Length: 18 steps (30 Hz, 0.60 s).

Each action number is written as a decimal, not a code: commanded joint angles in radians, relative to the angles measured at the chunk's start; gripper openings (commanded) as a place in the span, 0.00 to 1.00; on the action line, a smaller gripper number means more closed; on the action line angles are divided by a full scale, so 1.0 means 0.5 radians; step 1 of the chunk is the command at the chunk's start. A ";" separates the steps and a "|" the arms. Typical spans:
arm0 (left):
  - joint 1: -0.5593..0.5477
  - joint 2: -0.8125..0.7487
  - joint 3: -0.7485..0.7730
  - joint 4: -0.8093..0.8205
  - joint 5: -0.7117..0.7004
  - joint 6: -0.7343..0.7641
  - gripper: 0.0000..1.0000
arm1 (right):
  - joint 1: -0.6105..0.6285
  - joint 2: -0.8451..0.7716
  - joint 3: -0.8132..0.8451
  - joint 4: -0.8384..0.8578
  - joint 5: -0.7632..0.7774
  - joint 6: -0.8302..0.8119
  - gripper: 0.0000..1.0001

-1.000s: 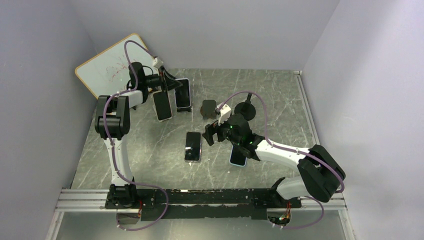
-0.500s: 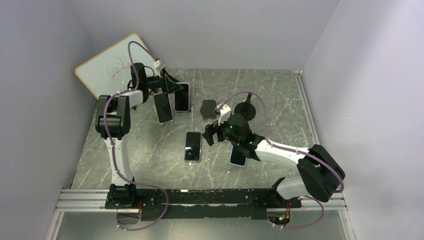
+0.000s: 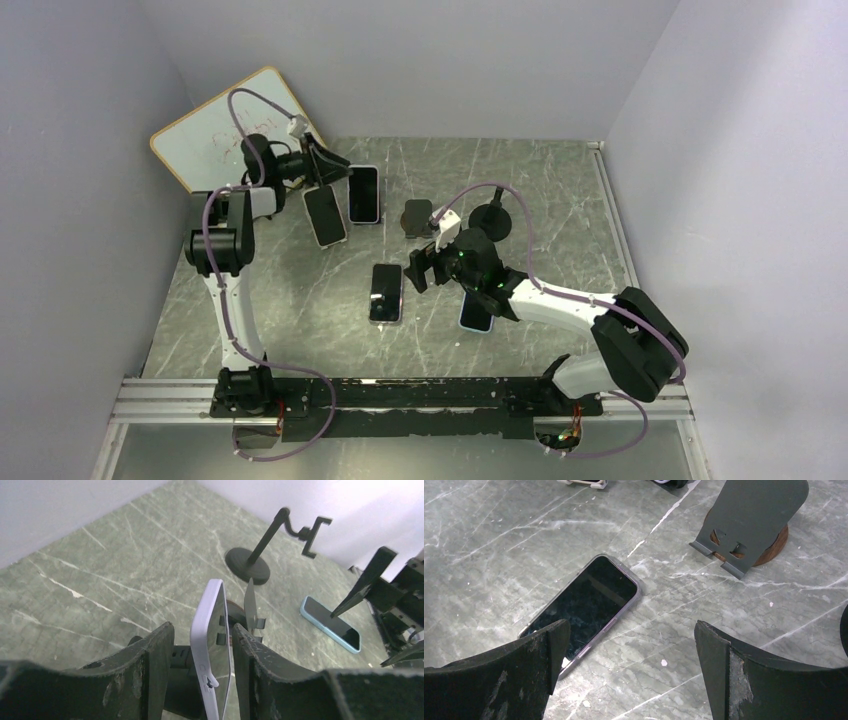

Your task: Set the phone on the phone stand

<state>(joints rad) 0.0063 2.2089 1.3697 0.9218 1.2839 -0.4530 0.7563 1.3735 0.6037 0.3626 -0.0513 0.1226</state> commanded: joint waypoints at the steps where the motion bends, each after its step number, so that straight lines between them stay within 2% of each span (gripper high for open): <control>1: 0.059 0.107 0.025 0.792 0.169 -0.647 0.51 | -0.012 0.025 -0.004 0.061 -0.012 -0.009 1.00; 4: 0.072 0.150 0.074 1.048 0.217 -0.913 0.51 | -0.011 0.026 -0.002 0.057 -0.008 -0.012 1.00; 7: 0.096 0.147 0.122 1.149 0.257 -1.015 0.51 | -0.012 0.030 0.001 0.054 -0.009 -0.015 1.00; 12: 0.148 0.108 0.312 1.165 0.326 -1.141 0.50 | -0.012 0.032 0.001 0.061 -0.022 -0.013 1.00; 18: 0.182 0.023 0.579 1.034 0.355 -1.145 0.48 | -0.012 0.039 -0.003 0.071 -0.035 -0.011 1.00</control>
<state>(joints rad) 0.0780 2.2768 1.5764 1.3994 1.4284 -0.9951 0.7555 1.3842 0.6037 0.3626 -0.0608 0.1226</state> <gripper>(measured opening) 0.482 0.997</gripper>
